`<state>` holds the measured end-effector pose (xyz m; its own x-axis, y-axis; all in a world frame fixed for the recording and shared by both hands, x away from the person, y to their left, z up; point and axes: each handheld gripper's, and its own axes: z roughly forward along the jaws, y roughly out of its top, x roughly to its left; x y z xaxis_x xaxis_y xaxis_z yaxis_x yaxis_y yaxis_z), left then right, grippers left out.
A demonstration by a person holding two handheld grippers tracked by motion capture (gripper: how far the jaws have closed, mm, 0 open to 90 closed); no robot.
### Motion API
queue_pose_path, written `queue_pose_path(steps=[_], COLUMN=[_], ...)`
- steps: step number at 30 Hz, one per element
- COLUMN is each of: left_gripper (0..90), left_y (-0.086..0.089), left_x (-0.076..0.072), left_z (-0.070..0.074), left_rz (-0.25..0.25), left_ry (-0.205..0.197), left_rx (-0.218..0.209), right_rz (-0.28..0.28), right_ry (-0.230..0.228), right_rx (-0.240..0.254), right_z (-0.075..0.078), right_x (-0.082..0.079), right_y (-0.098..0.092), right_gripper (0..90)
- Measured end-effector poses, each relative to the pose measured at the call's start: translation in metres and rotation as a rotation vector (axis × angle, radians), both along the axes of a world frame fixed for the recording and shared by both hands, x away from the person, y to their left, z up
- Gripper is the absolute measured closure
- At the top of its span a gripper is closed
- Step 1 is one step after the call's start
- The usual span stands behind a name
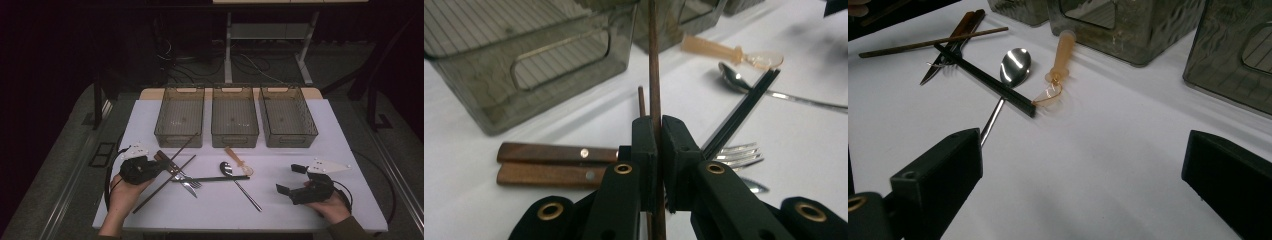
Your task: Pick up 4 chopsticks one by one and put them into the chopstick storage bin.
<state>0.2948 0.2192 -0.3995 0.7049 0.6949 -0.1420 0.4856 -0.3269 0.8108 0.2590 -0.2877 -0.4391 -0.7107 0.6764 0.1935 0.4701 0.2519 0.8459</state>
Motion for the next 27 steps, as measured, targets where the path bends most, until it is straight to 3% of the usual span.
queue_pose_path(steps=[13,27], left_gripper=[85.2,85.2], left_y=[-0.009,-0.016], left_x=[0.014,0.043], left_z=[0.009,0.019], left_rz=[0.016,0.042], left_ry=[-0.028,-0.057], left_rx=[-0.015,-0.041], right_rz=[-0.002,-0.007], right_ry=[-0.001,0.001], right_rx=[0.011,0.011], right_z=[0.0,0.0], right_x=[0.0,0.001], right_y=[-0.001,-0.001], right_gripper=[2.3,2.3])
